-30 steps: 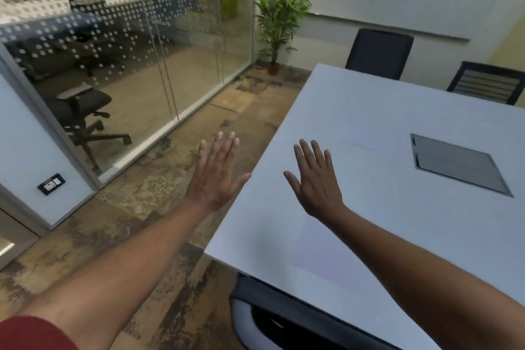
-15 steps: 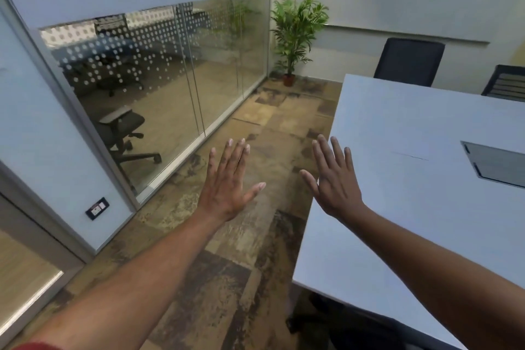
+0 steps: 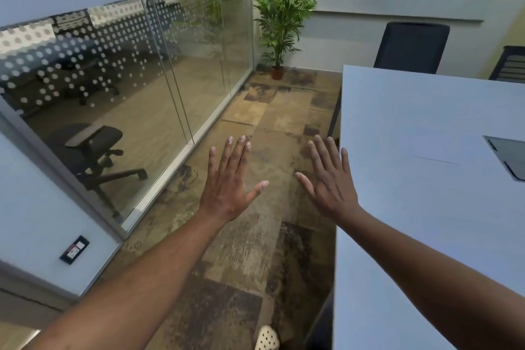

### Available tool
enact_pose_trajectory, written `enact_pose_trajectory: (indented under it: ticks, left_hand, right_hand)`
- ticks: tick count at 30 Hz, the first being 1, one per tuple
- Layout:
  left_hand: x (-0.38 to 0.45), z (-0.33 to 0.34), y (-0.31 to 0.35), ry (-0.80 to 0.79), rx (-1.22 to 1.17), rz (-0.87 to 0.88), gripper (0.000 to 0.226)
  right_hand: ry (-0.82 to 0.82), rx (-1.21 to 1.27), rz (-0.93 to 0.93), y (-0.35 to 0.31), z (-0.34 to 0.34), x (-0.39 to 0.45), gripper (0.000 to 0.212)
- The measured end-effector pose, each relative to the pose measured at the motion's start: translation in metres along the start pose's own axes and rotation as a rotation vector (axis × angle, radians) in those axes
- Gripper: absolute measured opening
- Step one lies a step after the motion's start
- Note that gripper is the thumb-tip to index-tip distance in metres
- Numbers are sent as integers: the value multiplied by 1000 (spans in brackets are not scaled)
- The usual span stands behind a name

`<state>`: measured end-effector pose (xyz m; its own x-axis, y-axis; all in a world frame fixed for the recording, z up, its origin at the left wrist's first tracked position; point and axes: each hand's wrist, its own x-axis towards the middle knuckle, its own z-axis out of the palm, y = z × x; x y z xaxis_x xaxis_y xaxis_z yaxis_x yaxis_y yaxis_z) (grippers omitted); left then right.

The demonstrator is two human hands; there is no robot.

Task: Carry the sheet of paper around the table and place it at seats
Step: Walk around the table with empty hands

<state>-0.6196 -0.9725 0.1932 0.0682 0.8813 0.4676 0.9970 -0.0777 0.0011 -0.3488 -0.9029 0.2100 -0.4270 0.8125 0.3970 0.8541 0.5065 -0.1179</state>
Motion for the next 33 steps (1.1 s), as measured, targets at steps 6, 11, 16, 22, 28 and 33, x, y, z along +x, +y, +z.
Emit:
enact_pose_trajectory:
  ticks: [6, 11, 16, 22, 28, 33]
  left_hand:
    - [85, 48, -60, -23, 20, 22, 101]
    - [164, 81, -93, -43, 0, 52, 102]
    - [242, 134, -110, -42, -40, 126, 103]
    - [358, 215, -127, -65, -143, 262, 103]
    - [482, 270, -128, -77, -227, 453, 102]
    - [552, 311, -81, -103, -276, 604, 102]
  right_hand:
    - [-29, 1, 46, 14, 53, 85, 84]
    - [-56, -8, 88, 29, 76, 158, 86]
    - [-59, -37, 172, 59, 104, 220, 85]
    - [-85, -132, 308, 108, 155, 290, 81]
    - [-50, -204, 484, 147, 170, 352, 81]
    - [-56, -278, 653, 193, 179, 357, 84]
